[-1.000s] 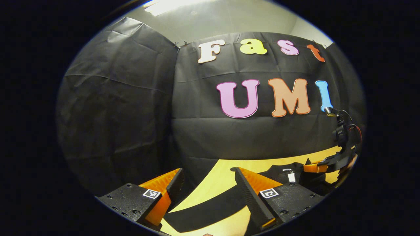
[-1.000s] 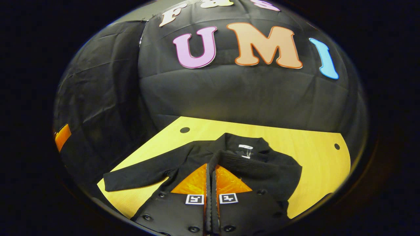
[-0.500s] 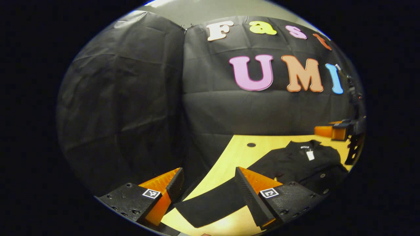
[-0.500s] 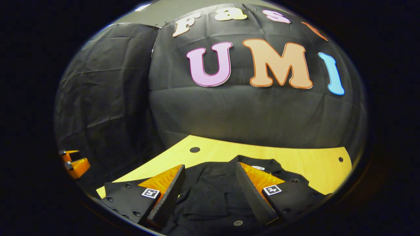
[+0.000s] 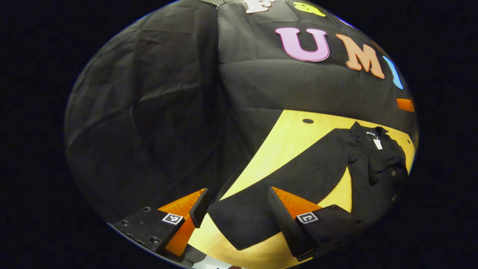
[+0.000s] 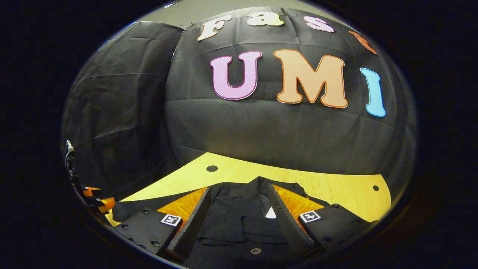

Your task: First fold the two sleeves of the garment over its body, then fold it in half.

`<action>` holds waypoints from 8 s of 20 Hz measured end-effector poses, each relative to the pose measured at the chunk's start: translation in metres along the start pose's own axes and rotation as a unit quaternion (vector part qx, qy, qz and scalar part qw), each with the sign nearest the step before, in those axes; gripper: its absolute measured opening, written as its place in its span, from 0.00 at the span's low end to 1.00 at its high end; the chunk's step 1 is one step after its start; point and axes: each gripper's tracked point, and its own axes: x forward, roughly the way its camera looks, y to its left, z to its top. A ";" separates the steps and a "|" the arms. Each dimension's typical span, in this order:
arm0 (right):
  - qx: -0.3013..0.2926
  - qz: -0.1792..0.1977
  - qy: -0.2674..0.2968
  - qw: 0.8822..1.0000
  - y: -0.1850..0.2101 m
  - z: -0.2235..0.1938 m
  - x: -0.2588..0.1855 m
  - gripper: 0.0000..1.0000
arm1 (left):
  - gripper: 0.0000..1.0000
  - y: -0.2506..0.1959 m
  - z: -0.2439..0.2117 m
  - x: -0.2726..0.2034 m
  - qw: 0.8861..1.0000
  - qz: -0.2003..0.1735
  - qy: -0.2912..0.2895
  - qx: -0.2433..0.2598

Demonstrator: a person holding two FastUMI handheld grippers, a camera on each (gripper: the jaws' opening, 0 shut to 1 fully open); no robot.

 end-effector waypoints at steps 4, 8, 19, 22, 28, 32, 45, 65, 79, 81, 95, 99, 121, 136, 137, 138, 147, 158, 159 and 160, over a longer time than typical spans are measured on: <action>-0.005 -0.004 0.005 1.000 -0.002 -0.001 -0.001 0.99 | 0.95 0.002 -0.039 0.017 0.998 -0.001 0.055 -0.010; -0.006 -0.013 0.005 1.000 -0.005 -0.001 -0.003 0.99 | 0.93 -0.003 -0.060 0.024 0.996 -0.007 0.084 -0.030; -0.003 -0.047 -0.030 0.998 -0.046 0.010 -0.041 0.96 | 0.00 -0.025 -0.038 0.019 0.996 -0.076 0.041 0.006; 0.005 -0.056 -0.034 0.998 -0.060 0.008 -0.053 0.97 | 0.00 -0.056 0.002 0.012 0.996 -0.089 0.003 0.012; 0.022 -0.071 -0.042 0.996 -0.091 0.003 -0.078 0.97 | 0.00 -0.111 0.078 -0.001 0.988 -0.131 -0.068 0.040; 0.037 -0.087 -0.046 0.994 -0.116 -0.003 -0.098 0.97 | 0.00 -0.154 0.104 -0.008 0.981 -0.160 -0.090 0.063; 0.082 -0.155 -0.045 0.983 -0.213 -0.041 -0.175 0.95 | 0.00 -0.329 0.136 -0.050 0.942 -0.283 -0.120 0.135; 0.115 -0.178 -0.019 0.977 -0.293 -0.071 -0.197 0.97 | 0.10 -0.521 0.110 -0.101 0.902 -0.376 -0.105 0.184; 0.103 -0.101 -0.016 0.989 -0.238 -0.103 -0.214 0.94 | 0.93 -0.317 0.113 -0.144 0.951 -0.214 -0.175 0.138; 0.109 -0.102 -0.008 0.989 -0.217 -0.116 -0.225 0.94 | 0.93 -0.285 0.087 -0.149 0.956 -0.206 -0.156 0.142; 0.088 -0.117 0.096 0.985 -0.144 -0.234 -0.262 0.98 | 0.93 -0.169 -0.081 -0.149 0.974 -0.173 -0.018 0.144; 0.093 -0.127 0.162 0.974 -0.142 -0.303 -0.274 0.99 | 0.94 -0.154 -0.127 -0.146 0.974 -0.164 0.043 0.149; 0.136 -0.085 0.264 0.951 -0.094 -0.350 -0.274 0.03 | 0.00 -0.183 -0.151 -0.164 0.945 -0.296 0.085 0.110; 0.128 -0.058 0.042 0.989 -0.107 -0.130 -0.226 0.02 | 0.00 -0.211 0.060 -0.162 0.942 -0.313 -0.100 0.073; 0.126 -0.057 0.035 0.990 -0.111 -0.118 -0.220 0.02 | 0.00 -0.215 0.073 -0.156 0.940 -0.313 -0.110 0.078; 0.126 -0.056 0.026 0.990 -0.115 -0.105 -0.211 0.02 | 0.00 -0.218 0.084 -0.149 0.940 -0.310 -0.117 0.081; 0.135 -0.053 0.011 0.989 -0.150 -0.054 -0.145 0.00 | 0.00 -0.261 0.140 -0.097 0.939 -0.309 -0.122 0.088; 0.149 -0.066 0.015 0.986 -0.199 -0.023 -0.071 0.02 | 0.00 -0.293 0.177 -0.023 0.945 -0.293 -0.106 0.101; 0.151 -0.067 0.017 0.986 -0.203 -0.021 -0.064 0.02 | 0.00 -0.296 0.180 -0.016 0.945 -0.290 -0.105 0.104; 0.152 -0.069 0.019 0.986 -0.207 -0.020 -0.057 0.02 | 0.00 -0.299 0.183 -0.008 0.946 -0.287 -0.110 0.108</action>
